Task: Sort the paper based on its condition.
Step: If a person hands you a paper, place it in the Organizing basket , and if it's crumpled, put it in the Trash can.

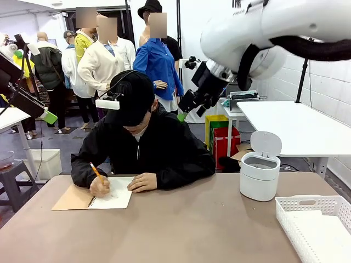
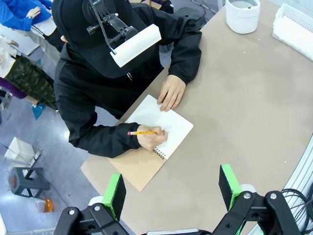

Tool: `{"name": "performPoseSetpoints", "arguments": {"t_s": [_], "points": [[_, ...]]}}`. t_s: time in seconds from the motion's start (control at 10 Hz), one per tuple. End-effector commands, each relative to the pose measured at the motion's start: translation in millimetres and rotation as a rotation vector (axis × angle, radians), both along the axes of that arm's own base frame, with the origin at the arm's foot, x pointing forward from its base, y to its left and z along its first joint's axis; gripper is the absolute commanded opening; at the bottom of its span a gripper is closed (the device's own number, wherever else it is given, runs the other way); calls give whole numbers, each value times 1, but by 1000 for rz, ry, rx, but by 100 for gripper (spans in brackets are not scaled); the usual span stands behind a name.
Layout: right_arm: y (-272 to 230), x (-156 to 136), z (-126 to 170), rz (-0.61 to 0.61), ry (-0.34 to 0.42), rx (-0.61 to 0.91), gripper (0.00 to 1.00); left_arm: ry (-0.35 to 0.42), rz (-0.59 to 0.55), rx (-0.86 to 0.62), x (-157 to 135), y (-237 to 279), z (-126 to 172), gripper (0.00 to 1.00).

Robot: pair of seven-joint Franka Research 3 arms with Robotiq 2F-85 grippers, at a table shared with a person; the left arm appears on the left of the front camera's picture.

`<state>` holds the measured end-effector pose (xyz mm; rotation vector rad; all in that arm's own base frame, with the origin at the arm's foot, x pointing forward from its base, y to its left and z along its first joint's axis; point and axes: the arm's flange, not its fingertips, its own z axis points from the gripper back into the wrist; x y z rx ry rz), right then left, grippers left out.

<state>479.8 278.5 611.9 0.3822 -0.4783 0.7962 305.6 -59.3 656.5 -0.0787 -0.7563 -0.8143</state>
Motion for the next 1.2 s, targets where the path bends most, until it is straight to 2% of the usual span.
{"name": "performPoseSetpoints", "arguments": {"t_s": [0.0, 0.1, 0.2, 0.6, 0.8, 0.9, 1.1], "points": [[3, 4, 11, 37, 53, 11, 100, 0, -1, -1, 0, 0, 0, 100], [6, 1, 17, 46, 79, -3, 100, 0, -1, -1, 0, 0, 0, 100], [10, -3, 23, 58, 73, -3, 100, 0, -1, -1, 0, 0, 0, 100], [27, -22, 35, 71, 8, -42, 100, 0, -1, -1, 0, 0, 0, 100], [30, -23, 28, 68, -13, -67, 100, 0, -1, -1, 0, 0, 0, 100], [28, -22, 36, 98, 15, -26, 100, 0, -1, -1, 0, 0, 0, 100], [28, -22, 36, 98, 15, -26, 100, 0, -1, -1, 0, 0, 0, 100]]}}
